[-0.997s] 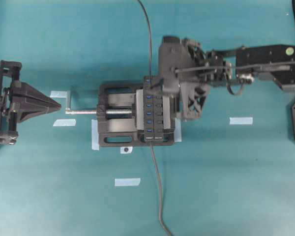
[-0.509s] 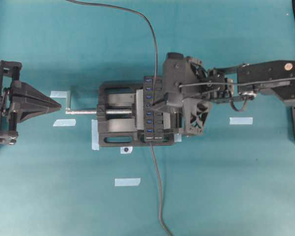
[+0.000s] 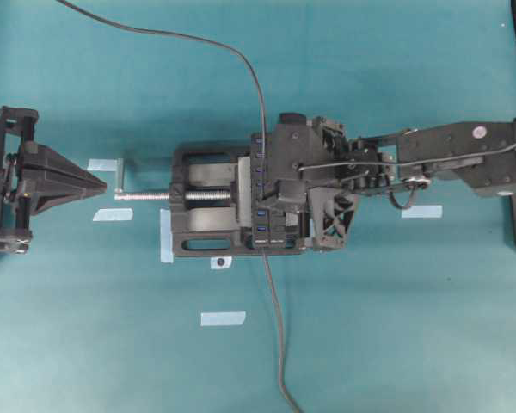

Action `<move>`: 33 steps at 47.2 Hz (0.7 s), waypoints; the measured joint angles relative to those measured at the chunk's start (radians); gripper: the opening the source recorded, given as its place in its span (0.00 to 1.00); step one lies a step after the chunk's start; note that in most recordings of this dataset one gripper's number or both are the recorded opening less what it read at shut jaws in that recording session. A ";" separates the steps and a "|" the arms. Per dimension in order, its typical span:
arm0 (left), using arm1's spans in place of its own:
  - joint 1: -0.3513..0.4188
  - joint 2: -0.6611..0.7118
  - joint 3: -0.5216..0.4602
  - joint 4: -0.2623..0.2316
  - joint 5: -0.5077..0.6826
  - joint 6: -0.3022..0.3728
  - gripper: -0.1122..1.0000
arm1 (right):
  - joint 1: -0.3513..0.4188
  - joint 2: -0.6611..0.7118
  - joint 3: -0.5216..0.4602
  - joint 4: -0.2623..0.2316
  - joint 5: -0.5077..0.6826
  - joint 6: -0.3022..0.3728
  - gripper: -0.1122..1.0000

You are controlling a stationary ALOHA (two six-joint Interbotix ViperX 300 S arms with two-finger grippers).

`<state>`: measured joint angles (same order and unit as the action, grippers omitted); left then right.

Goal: Insert the USB into the second port from the front of the fixed hub.
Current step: 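Lift the plug with the right gripper and carry it along the hub, then align the held plug over the second port from the front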

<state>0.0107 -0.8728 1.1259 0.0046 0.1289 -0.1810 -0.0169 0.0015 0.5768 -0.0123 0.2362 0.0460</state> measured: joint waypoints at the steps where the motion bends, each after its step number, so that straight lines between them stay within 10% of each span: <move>1: 0.000 0.000 0.000 0.000 0.002 0.000 0.10 | 0.000 0.002 0.000 0.000 -0.003 0.000 0.18; 33: 0.000 0.000 -0.002 -0.002 0.002 -0.002 0.10 | 0.008 0.021 0.002 0.000 -0.026 0.006 0.18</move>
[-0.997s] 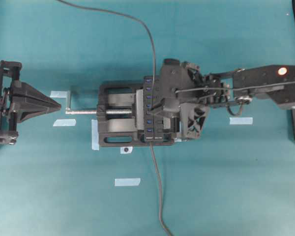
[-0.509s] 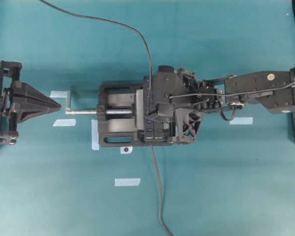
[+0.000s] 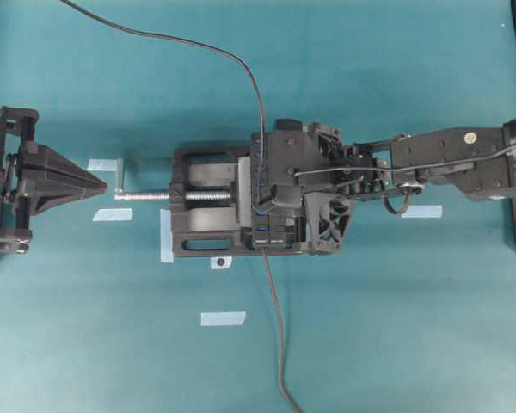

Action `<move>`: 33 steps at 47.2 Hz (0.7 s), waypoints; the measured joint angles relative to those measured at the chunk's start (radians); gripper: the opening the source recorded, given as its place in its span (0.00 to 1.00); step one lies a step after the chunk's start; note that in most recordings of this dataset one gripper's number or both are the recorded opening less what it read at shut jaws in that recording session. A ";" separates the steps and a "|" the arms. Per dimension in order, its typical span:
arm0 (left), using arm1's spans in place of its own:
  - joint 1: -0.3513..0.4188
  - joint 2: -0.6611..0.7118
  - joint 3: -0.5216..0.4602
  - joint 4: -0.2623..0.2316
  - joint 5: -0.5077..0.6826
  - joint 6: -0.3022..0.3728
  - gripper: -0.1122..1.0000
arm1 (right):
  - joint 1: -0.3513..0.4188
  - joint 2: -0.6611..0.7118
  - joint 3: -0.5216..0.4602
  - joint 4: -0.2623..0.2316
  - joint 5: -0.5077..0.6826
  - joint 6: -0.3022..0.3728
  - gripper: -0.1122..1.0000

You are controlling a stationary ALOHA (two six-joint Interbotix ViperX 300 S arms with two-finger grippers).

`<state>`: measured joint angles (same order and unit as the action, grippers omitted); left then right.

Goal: Insert the USB into the second port from the front of the fixed hub.
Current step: 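Align the held plug over the second port from the front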

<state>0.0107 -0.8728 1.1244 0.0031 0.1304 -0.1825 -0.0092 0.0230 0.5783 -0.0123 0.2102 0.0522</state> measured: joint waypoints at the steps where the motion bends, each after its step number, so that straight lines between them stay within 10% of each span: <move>1: 0.000 0.000 0.002 0.002 -0.002 0.000 0.10 | 0.000 0.000 0.000 0.000 0.000 0.000 0.18; 33: 0.000 -0.002 0.002 0.002 0.000 0.000 0.10 | 0.003 0.017 0.003 0.000 0.002 0.023 0.18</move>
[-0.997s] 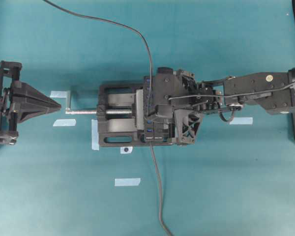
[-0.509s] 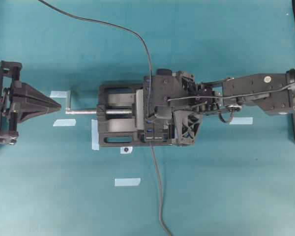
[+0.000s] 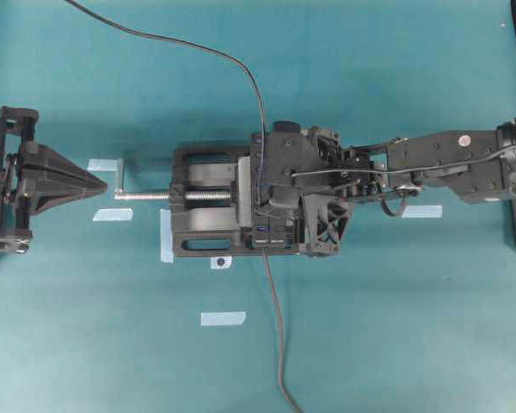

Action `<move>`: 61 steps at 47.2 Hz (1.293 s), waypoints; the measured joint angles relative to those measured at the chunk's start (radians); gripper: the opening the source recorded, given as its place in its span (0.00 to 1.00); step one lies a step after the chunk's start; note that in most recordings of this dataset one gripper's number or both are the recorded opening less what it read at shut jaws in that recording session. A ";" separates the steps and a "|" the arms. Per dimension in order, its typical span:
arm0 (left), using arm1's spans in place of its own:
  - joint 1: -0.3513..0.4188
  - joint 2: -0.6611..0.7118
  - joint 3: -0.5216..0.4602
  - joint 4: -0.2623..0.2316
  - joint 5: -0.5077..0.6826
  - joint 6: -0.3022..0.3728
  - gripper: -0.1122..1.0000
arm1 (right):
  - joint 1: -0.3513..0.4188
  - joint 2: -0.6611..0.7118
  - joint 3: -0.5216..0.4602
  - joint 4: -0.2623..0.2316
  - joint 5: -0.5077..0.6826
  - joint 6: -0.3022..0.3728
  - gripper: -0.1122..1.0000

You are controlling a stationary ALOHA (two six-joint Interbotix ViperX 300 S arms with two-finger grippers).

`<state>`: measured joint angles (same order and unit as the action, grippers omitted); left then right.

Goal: Insert the USB into the second port from the front of the fixed hub.
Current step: 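Align the held plug over the second port from the front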

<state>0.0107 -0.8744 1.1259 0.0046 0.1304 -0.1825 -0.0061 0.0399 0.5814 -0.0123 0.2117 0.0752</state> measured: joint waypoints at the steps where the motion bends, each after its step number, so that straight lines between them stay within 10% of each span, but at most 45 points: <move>1: 0.000 0.002 0.000 0.000 0.000 0.000 0.10 | -0.002 0.000 0.002 0.000 -0.002 0.000 0.18; 61: 0.000 0.002 0.003 0.000 -0.002 0.000 0.10 | 0.008 0.003 0.006 0.000 0.012 0.002 0.18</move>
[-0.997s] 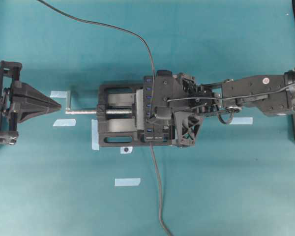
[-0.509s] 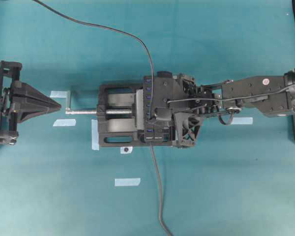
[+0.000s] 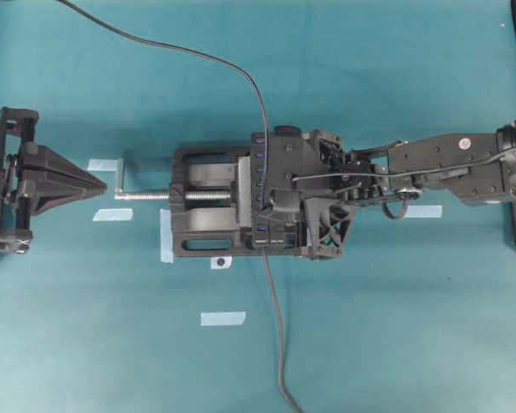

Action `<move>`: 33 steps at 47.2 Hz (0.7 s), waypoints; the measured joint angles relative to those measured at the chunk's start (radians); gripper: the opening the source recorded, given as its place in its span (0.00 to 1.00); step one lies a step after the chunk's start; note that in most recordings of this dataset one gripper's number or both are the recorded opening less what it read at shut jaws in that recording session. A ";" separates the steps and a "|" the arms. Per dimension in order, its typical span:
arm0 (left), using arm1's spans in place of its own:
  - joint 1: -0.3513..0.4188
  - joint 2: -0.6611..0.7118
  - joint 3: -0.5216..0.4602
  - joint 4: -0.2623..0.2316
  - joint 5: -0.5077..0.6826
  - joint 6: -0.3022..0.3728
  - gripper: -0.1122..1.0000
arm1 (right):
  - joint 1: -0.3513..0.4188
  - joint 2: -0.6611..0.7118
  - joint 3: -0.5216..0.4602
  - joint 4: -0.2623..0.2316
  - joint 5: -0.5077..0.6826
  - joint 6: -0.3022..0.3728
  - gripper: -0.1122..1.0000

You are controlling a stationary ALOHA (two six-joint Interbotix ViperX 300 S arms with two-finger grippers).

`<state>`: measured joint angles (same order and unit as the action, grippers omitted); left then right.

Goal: Insert the USB into the second port from the front of the fixed hub.
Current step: 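Align the held plug over the second port from the front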

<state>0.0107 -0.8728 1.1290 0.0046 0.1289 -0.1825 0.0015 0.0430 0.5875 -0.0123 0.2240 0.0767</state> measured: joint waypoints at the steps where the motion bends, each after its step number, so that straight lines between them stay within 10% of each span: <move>1: 0.000 0.000 0.000 0.000 0.002 0.000 0.10 | 0.000 0.000 0.000 0.000 0.002 -0.002 0.18; 33: 0.000 0.000 0.002 0.000 0.000 -0.002 0.10 | 0.002 0.012 0.000 0.000 0.009 0.000 0.18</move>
<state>0.0107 -0.8728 1.1305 0.0046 0.1289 -0.1841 0.0031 0.0552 0.5875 -0.0123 0.2332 0.0767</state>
